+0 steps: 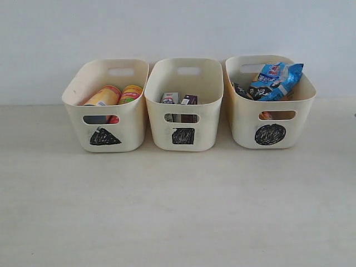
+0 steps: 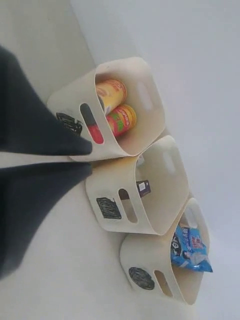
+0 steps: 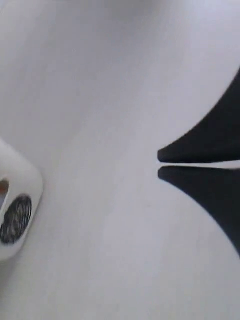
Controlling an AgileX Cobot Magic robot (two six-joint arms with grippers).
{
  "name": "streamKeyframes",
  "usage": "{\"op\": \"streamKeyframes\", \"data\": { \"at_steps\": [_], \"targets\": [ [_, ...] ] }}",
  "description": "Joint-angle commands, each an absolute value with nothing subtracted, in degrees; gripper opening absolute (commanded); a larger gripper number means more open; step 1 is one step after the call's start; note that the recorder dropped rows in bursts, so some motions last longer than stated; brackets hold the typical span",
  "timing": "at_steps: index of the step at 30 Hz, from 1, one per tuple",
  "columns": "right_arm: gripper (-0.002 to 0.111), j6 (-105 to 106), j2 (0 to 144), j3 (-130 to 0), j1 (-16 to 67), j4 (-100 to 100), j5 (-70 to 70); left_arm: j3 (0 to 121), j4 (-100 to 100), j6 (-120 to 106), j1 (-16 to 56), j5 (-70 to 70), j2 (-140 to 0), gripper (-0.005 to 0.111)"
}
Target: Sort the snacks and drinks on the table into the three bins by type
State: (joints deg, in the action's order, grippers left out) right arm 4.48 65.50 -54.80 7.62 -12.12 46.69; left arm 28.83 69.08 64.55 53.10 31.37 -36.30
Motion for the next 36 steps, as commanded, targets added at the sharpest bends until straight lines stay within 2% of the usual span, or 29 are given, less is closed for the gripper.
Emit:
{"op": "streamKeyframes", "data": {
  "at_steps": [1,9,15,20,27,36],
  "targets": [
    [0.000,-0.4,55.5,-47.4,0.4,-12.2,40.4,28.8,72.5,70.1,52.9,30.4,-36.8,0.004],
    [0.000,-10.7,26.4,-30.1,-1.2,-12.2,24.9,28.8,71.1,70.1,52.9,23.7,-36.8,0.004],
    [0.000,-15.1,10.4,-22.2,-1.2,-9.4,20.5,28.8,71.6,70.1,52.9,23.8,-36.8,0.004],
    [0.000,-14.9,4.1,-17.1,-1.2,-9.4,18.7,28.8,71.6,70.1,52.9,23.8,-36.8,0.004],
    [0.000,-15.0,3.9,-16.2,-1.2,-9.1,18.6,28.8,71.6,70.1,52.8,23.8,-36.4,0.004],
    [0.000,-15.1,3.9,-16.2,-1.2,-9.1,18.5,28.3,73.5,67.4,39.0,19.2,-23.0,0.004]
  ]
}}
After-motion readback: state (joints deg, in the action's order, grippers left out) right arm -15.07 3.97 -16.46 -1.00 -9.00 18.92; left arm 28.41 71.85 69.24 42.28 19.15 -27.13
